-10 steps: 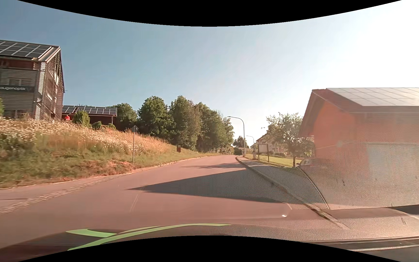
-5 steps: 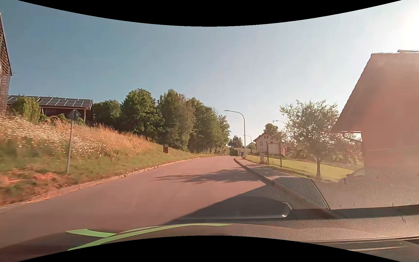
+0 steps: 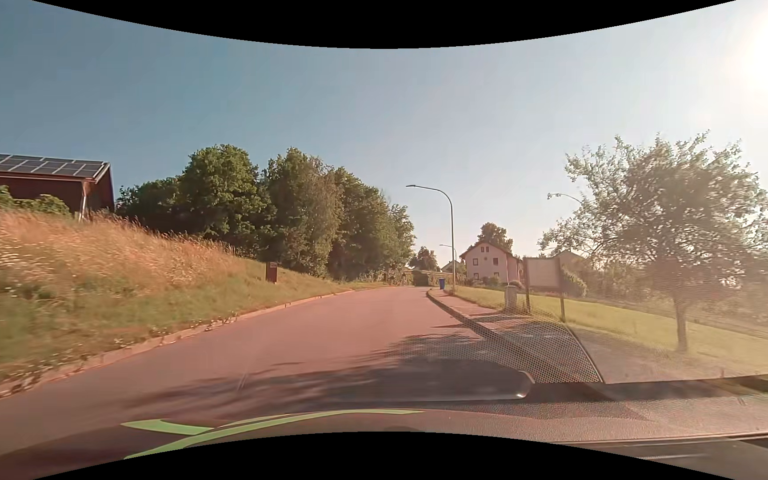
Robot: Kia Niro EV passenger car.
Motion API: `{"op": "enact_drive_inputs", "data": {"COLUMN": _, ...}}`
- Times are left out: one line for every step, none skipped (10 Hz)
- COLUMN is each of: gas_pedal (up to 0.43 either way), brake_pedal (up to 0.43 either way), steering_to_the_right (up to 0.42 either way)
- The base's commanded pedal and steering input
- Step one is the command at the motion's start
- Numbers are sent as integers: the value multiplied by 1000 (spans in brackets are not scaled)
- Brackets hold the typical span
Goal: Follow the waypoints while adhering to traffic rules and regulations
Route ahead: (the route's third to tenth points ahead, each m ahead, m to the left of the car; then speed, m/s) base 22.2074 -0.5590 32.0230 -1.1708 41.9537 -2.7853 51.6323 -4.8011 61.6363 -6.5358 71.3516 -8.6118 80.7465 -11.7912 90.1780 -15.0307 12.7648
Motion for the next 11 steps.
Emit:
{"op": "enact_drive_inputs", "data": {"gas_pedal": 98, "brake_pedal": 0, "steering_to_the_right": 18}}
{"op": "enact_drive_inputs", "data": {"gas_pedal": 98, "brake_pedal": 0, "steering_to_the_right": 18}}
{"op": "enact_drive_inputs", "data": {"gas_pedal": 98, "brake_pedal": 0, "steering_to_the_right": 17}}
{"op": "enact_drive_inputs", "data": {"gas_pedal": 98, "brake_pedal": 0, "steering_to_the_right": 13}}
{"op": "enact_drive_inputs", "data": {"gas_pedal": 47, "brake_pedal": 0, "steering_to_the_right": 10}}
{"op": "enact_drive_inputs", "data": {"gas_pedal": 0, "brake_pedal": 0, "steering_to_the_right": 10}}
{"op": "enact_drive_inputs", "data": {"gas_pedal": 0, "brake_pedal": 0, "steering_to_the_right": 10}}
{"op": "enact_drive_inputs", "data": {"gas_pedal": 0, "brake_pedal": 0, "steering_to_the_right": 10}}
{"op": "enact_drive_inputs", "data": {"gas_pedal": 0, "brake_pedal": 0, "steering_to_the_right": 10}}
{"op": "enact_drive_inputs", "data": {"gas_pedal": 0, "brake_pedal": 0, "steering_to_the_right": 10}}
{"op": "enact_drive_inputs", "data": {"gas_pedal": 0, "brake_pedal": 0, "steering_to_the_right": 10}}
